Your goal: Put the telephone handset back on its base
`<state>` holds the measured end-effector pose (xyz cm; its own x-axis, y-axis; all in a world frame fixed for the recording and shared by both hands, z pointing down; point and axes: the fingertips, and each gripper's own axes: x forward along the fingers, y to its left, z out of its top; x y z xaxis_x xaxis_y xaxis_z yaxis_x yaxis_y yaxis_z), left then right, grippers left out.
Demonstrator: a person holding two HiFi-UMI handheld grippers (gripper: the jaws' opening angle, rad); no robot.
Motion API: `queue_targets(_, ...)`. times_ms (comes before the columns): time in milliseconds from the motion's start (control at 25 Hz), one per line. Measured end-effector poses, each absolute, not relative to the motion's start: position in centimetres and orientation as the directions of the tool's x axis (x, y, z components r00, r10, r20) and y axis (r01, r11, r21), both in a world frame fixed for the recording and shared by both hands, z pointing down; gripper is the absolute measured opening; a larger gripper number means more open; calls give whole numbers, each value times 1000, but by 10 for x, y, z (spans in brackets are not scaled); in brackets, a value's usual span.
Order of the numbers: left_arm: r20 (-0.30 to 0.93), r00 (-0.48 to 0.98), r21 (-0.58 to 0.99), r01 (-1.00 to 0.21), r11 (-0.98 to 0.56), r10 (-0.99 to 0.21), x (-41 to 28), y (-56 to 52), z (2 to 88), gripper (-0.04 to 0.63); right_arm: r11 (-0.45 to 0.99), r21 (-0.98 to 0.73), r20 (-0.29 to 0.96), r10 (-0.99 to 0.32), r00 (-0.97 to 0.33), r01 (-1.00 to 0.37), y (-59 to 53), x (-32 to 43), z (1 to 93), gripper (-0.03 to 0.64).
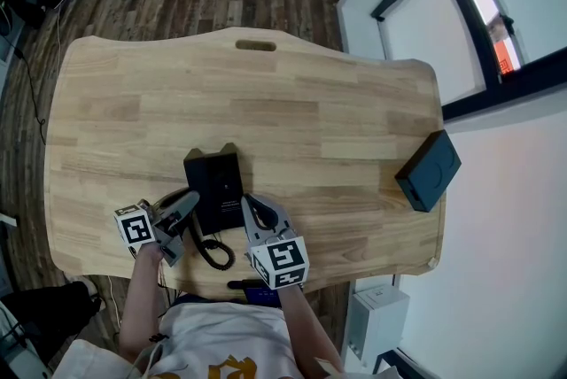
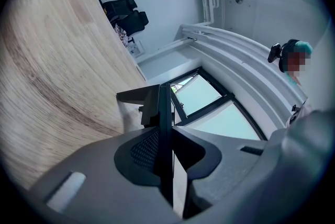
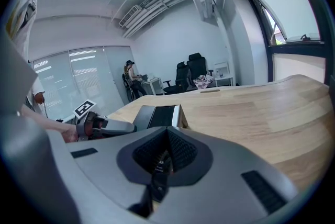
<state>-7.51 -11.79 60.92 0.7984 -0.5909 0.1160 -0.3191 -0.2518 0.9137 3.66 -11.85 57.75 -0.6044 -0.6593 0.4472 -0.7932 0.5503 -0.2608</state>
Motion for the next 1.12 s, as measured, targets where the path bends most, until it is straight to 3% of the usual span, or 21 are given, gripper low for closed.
queue_targets(1120,217,763,836,-467,-288,-609,-82,-118,624,74,549,-263,442,-662,-605,-793,-117,37,576,6)
